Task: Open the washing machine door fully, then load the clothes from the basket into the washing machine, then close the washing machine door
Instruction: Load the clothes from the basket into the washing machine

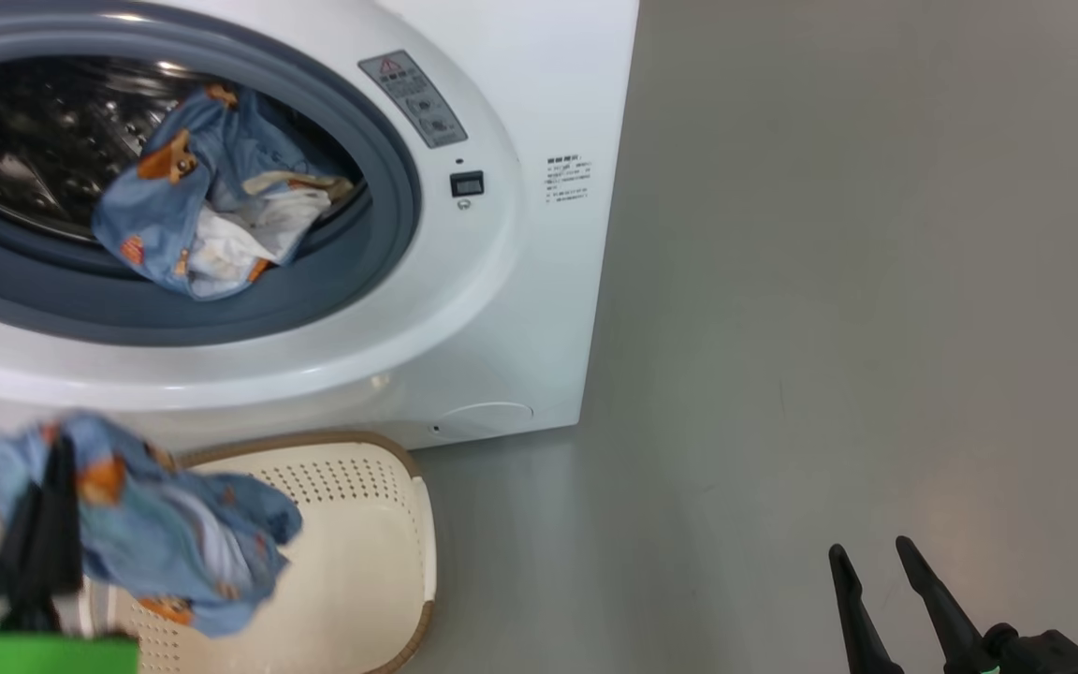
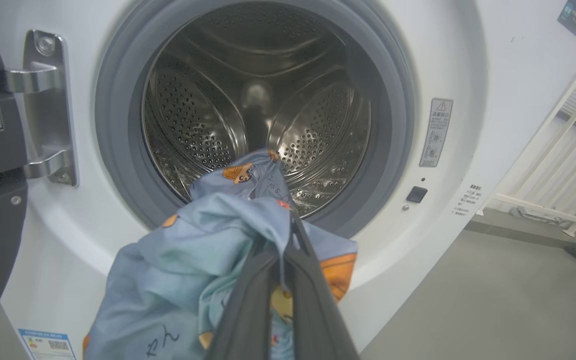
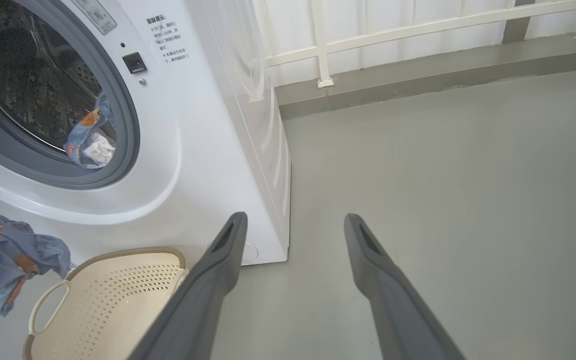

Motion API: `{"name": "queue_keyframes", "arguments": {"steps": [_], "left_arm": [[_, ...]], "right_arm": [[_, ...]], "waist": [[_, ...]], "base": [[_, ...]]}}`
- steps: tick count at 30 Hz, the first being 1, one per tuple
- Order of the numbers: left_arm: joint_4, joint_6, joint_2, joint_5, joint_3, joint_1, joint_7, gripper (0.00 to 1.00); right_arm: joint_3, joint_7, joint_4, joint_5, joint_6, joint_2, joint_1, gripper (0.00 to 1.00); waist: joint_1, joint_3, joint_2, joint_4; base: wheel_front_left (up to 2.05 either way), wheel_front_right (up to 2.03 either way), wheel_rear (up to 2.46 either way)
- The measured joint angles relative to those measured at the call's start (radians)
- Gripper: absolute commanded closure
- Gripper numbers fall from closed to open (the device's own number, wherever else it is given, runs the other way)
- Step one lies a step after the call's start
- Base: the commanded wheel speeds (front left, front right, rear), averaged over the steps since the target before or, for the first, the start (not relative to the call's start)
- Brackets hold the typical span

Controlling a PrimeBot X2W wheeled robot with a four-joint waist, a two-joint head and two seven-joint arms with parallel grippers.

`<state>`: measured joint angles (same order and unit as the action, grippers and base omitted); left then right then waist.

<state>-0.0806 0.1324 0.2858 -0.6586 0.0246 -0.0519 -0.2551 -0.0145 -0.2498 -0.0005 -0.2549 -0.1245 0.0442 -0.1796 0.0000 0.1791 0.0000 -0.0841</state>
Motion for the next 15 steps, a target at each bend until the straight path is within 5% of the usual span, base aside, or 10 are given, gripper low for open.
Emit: {"name": "queue_keyframes", "arguments": {"steps": [9,15], "left_arm": [[0.029,0.000,0.068,-0.010,-0.027,0.351,0.000,1.00],[0.184,0.000,0.094,-0.036,-0.066,0.544,-0.001,1.00]], "right_arm": [[-0.036,0.000,-0.006,-0.004,0.000,-0.002,0.051,0.00],[-0.061,0.000,-0.009,-0.030,0.000,-0.002,0.063,0.00]], "waist": [[0.0000,0.054,0.0000,-0.024],[0.0000,0.081,0.0000,-0.067]], "base": [[0.00,0.00,0.00],[0.00,0.00,0.00]]}}
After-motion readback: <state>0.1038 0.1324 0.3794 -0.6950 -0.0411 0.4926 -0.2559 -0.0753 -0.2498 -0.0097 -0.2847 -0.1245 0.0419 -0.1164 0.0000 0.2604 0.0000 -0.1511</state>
